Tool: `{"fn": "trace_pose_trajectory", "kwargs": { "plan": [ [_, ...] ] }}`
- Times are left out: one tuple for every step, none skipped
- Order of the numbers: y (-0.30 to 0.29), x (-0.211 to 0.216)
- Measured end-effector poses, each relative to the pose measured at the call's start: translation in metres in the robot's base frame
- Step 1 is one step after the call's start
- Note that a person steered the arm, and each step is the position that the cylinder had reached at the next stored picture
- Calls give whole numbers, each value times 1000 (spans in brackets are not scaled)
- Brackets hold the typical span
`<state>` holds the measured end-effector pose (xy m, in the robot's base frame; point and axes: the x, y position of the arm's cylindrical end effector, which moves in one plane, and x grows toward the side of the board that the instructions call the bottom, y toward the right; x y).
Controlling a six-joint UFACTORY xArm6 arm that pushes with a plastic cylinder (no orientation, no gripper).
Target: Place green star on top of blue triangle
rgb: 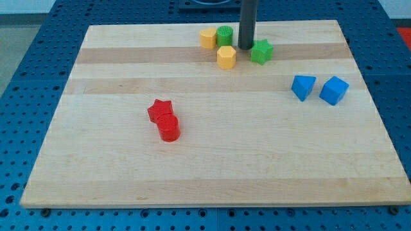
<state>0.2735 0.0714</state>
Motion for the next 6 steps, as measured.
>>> {"fn": "trace_pose_trajectory", "kwargs": {
  "plan": [
    [1, 5],
    [10, 14],
    [34, 17],
    [54, 17],
    [64, 22],
    [64, 35]
  ]
}}
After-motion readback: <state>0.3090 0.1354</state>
